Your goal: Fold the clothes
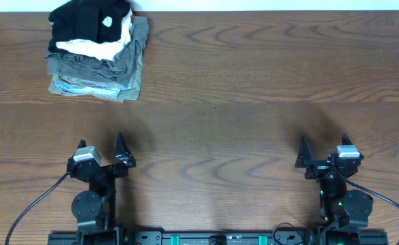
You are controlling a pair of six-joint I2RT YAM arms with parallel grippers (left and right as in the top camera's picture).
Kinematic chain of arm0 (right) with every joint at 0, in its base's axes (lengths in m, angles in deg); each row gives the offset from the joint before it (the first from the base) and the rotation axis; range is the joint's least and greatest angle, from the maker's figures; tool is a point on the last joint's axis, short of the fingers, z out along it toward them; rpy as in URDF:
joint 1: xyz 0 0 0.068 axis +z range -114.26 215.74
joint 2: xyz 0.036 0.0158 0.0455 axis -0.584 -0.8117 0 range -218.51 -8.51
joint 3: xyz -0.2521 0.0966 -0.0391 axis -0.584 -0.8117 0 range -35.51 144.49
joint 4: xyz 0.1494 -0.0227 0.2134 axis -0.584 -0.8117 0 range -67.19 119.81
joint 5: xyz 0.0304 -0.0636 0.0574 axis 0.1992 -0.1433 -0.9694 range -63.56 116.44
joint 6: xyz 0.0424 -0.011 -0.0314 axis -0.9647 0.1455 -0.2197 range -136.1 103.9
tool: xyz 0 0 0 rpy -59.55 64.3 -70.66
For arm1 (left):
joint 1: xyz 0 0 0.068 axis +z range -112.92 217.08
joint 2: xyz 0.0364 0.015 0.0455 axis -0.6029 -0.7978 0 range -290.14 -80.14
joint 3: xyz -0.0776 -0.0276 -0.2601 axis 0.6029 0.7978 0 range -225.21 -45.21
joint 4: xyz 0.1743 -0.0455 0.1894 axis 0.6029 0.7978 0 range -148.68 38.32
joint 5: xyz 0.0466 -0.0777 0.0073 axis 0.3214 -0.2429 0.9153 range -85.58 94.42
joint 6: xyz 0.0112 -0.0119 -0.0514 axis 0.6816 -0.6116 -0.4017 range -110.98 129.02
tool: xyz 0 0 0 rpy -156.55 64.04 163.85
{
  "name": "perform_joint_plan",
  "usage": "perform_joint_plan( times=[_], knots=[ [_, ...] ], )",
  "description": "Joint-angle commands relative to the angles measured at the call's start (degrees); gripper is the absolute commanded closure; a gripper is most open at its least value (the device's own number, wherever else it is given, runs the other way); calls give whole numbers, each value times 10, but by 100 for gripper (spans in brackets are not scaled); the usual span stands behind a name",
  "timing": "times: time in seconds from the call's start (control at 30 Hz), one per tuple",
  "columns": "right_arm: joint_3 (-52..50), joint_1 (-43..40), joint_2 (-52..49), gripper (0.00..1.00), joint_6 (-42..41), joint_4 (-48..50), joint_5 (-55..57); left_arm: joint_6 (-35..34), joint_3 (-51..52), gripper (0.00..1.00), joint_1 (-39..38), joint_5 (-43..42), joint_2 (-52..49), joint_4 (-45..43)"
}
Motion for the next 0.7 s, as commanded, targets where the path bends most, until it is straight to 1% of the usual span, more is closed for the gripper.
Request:
perform_joint_plan(
  times=[0.0, 0.1, 0.27, 0.67],
  knots=[
    [-1, 4, 4, 1, -8, -3, 2, 1, 7, 2, -9, -9, 5, -11],
    [-1, 4, 4, 1, -8, -3, 2, 2, 7, 2, -10, 2, 5, -4],
    [-1, 4, 4, 1, -8, -2, 2, 1, 7, 2, -12, 5, 5, 47],
    [-1, 4, 4, 1, -8, -3, 2, 1, 7, 2, -16, 7, 4, 46]
  ],
)
